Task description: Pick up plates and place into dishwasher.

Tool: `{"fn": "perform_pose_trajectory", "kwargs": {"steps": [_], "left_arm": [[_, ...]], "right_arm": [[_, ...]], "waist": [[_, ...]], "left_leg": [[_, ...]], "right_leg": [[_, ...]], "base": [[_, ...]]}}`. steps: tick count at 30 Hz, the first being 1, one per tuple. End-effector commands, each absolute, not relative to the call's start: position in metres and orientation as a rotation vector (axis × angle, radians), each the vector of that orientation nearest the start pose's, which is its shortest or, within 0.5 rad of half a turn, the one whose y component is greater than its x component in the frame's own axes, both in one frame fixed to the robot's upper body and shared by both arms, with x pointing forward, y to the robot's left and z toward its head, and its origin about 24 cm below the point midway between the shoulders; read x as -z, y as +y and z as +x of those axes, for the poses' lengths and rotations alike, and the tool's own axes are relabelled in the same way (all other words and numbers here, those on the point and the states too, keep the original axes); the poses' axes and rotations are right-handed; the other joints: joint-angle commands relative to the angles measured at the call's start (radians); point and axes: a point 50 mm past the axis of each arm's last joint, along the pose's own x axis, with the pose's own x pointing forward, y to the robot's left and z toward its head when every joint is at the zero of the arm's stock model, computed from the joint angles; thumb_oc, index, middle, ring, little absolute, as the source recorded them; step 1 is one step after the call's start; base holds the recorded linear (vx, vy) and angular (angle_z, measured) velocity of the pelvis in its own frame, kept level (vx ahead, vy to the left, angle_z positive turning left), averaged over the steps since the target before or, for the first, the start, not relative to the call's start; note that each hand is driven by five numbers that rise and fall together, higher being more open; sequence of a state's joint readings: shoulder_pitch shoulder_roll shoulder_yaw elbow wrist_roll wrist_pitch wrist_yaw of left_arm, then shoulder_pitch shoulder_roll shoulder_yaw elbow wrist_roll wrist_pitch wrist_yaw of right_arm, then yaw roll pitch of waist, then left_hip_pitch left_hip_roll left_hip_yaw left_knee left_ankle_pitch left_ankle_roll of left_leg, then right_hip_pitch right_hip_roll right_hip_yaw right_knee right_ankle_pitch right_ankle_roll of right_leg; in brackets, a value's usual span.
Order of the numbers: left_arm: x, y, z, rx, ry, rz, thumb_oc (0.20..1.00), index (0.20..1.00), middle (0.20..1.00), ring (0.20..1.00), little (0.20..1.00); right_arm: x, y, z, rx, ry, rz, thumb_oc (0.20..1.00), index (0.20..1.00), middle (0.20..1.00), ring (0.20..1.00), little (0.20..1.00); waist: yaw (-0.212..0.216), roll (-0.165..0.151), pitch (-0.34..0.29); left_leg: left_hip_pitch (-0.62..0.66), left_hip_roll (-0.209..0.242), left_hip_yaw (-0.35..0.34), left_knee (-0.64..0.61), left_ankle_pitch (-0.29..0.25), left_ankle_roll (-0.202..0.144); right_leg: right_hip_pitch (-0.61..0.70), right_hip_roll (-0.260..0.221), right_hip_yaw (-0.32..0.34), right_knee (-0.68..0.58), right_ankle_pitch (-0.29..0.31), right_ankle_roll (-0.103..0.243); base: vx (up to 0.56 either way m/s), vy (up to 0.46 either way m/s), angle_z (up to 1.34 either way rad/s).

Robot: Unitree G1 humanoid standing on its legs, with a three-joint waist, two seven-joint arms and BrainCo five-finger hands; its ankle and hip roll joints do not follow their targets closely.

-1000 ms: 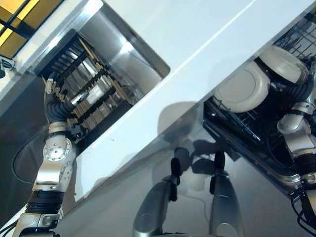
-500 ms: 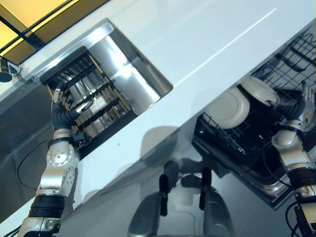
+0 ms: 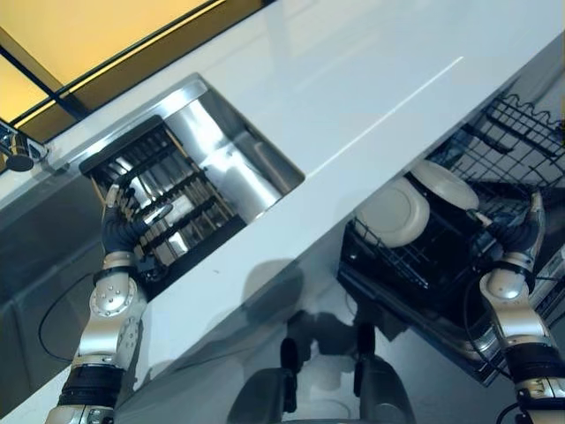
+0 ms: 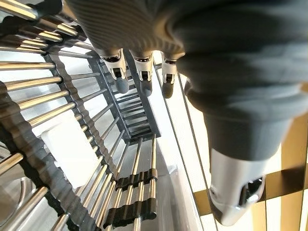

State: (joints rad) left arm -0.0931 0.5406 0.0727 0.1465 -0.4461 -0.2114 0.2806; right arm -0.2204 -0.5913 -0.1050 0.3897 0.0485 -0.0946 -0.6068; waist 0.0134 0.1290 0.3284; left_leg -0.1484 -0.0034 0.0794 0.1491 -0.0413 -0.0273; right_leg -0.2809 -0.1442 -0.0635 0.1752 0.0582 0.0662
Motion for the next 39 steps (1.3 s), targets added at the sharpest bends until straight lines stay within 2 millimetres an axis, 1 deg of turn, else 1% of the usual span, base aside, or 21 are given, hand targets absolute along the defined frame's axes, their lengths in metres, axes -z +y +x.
{"fn": "perform_pose_trajectory", "kwargs": {"steps": [1,6,10,13,17,19,22,24,30,31,36,39], "left_arm": [[-0.070,0.270,0.253,-0.379,-0.162,0.049,1.000,1.000,1.000,1.000,1.000],[-0.070,0.264,0.258,-0.386,-0.170,0.016,1.000,1.000,1.000,1.000,1.000],[-0.074,0.261,0.261,-0.382,-0.180,0.004,1.000,1.000,1.000,1.000,1.000],[-0.078,0.259,0.265,-0.376,-0.190,-0.003,1.000,1.000,1.000,1.000,1.000],[-0.085,0.254,0.270,-0.368,-0.213,-0.006,1.000,1.000,1.000,1.000,1.000],[-0.086,0.251,0.272,-0.367,-0.220,-0.014,1.000,1.000,1.000,1.000,1.000],[-0.084,0.248,0.270,-0.370,-0.220,-0.031,1.000,1.000,1.000,1.000,1.000],[-0.082,0.245,0.269,-0.373,-0.217,-0.044,1.000,1.000,1.000,1.000,1.000],[-0.075,0.241,0.259,-0.375,-0.204,-0.086,1.000,1.000,1.000,1.000,1.000],[-0.074,0.241,0.258,-0.374,-0.202,-0.090,1.000,1.000,1.000,1.000,1.000],[-0.069,0.239,0.253,-0.361,-0.187,-0.112,1.000,1.000,1.000,1.000,1.000],[-0.069,0.238,0.251,-0.357,-0.182,-0.119,1.000,1.000,1.000,1.000,1.000]], "right_arm": [[-0.119,-0.320,0.278,0.772,-0.255,-0.442,1.000,1.000,1.000,1.000,1.000],[-0.128,-0.318,0.287,0.778,-0.274,-0.404,1.000,1.000,1.000,1.000,1.000],[-0.139,-0.317,0.295,0.777,-0.296,-0.385,1.000,1.000,1.000,1.000,1.000],[-0.146,-0.315,0.301,0.792,-0.312,-0.338,1.000,1.000,1.000,1.000,1.000],[-0.151,-0.310,0.309,0.839,-0.334,-0.286,1.000,1.000,1.000,1.000,1.000],[-0.153,-0.309,0.310,0.897,-0.344,-0.263,1.000,1.000,1.000,1.000,1.000],[-0.149,-0.314,0.303,1.054,-0.354,-0.181,1.000,1.000,1.000,1.000,1.000],[-0.145,-0.319,0.298,1.127,-0.354,-0.146,1.000,1.000,1.000,1.000,1.000],[-0.149,-0.328,0.285,1.316,-0.397,-0.123,1.000,1.000,1.000,1.000,1.000],[-0.149,-0.329,0.283,1.330,-0.399,-0.119,1.000,1.000,1.000,1.000,1.000],[-0.148,-0.339,0.270,1.468,-0.417,-0.092,1.000,1.000,1.000,1.000,1.000],[-0.148,-0.342,0.266,1.505,-0.420,-0.072,1.000,1.000,1.000,1.000,1.000]], "waist": [[-0.012,0.005,0.006],[-0.016,0.032,0.038],[-0.013,0.044,0.060],[-0.012,0.050,0.081],[-0.011,0.062,0.110],[-0.013,0.072,0.124],[-0.020,0.092,0.141],[-0.026,0.109,0.148],[-0.038,0.156,0.158],[-0.038,0.159,0.157],[-0.047,0.179,0.156],[-0.051,0.186,0.155]], "left_leg": [[-0.139,-0.038,-0.007,0.099,-0.030,0.041],[-0.177,-0.045,-0.007,0.115,-0.021,0.039],[-0.222,-0.054,-0.014,0.140,-0.018,0.041],[-0.260,-0.057,-0.014,0.157,-0.016,0.043],[-0.296,-0.059,-0.011,0.156,-0.004,0.046],[-0.308,-0.059,-0.006,0.154,0.001,0.045],[-0.317,-0.061,0.002,0.151,0.008,0.045],[-0.317,-0.063,0.006,0.145,0.011,0.046],[-0.301,-0.067,0.022,0.138,0.009,0.042],[-0.303,-0.067,0.024,0.135,0.014,0.042],[-0.296,-0.069,0.034,0.142,0.006,0.039],[-0.301,-0.068,0.039,0.142,0.011,0.039]], "right_leg": [[-0.018,-0.008,-0.032,0.012,-0.065,0.009],[-0.063,-0.019,-0.025,0.037,-0.068,0.006],[-0.113,-0.025,-0.017,0.067,-0.071,0.007],[-0.155,-0.027,-0.013,0.088,-0.072,0.008],[-0.200,-0.027,-0.009,0.101,-0.069,0.008],[-0.220,-0.030,-0.009,0.111,-0.070,0.007],[-0.241,-0.032,-0.005,0.127,-0.074,0.003],[-0.248,-0.032,0.002,0.131,-0.076,0.000],[-0.247,-0.038,0.017,0.139,-0.091,-0.008],[-0.250,-0.038,0.020,0.136,-0.085,-0.009],[-0.251,-0.040,0.034,0.144,-0.095,-0.011],[-0.257,-0.038,0.042,0.140,-0.089,-0.012]], "base": [[-0.03,0.074,-0.04],[-0.02,0.073,0.00],[-0.03,0.041,0.01],[-0.05,0.013,0.03],[-0.05,0.010,0.02],[-0.03,0.046,0.02],[-0.01,0.070,-0.01],[0.01,0.085,-0.04],[0.03,0.085,-0.06],[0.04,0.064,-0.04],[0.03,0.046,-0.12],[0.01,0.007,-0.01]]}}
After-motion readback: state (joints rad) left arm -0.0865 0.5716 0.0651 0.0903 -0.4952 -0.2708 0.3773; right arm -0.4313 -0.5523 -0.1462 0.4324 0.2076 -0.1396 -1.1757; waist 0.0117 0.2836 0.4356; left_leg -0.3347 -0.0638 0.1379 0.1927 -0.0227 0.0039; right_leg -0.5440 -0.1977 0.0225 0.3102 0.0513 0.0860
